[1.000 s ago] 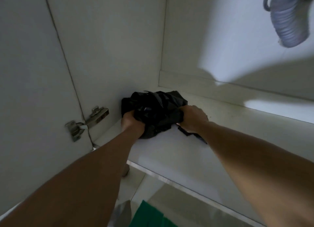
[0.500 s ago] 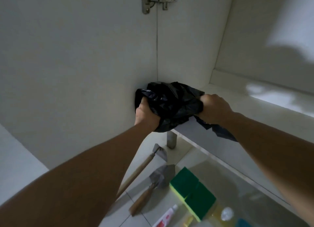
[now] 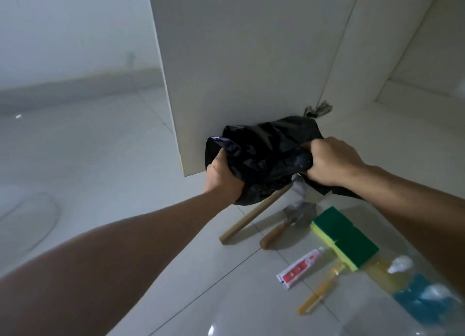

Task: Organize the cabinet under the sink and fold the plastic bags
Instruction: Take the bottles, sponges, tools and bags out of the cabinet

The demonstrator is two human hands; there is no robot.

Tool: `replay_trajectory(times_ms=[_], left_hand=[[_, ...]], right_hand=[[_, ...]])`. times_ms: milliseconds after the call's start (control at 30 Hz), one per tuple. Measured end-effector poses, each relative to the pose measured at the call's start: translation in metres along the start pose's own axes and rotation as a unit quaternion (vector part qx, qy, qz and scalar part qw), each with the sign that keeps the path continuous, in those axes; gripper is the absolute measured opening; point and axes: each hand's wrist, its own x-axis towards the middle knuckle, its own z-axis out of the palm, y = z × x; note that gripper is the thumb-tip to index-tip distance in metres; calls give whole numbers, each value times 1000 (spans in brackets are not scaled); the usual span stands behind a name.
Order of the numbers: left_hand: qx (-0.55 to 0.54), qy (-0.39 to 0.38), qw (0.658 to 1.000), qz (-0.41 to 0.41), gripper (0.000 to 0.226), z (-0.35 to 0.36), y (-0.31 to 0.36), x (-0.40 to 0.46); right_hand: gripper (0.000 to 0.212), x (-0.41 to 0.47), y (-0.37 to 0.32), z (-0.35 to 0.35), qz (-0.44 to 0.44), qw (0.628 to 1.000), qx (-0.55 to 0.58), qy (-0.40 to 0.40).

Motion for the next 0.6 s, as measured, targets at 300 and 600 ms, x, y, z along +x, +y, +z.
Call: replay_trajectory(times_ms=[300,600], left_hand=[[38,22,990,-133,38,-130,-139,-98],[109,65,965,-231,29,-205,-252,-145]], right_hand=[[26,-62,-179,73,-91,990,-34,-97],[51,-85,-292,175,-115,976,42,-178]])
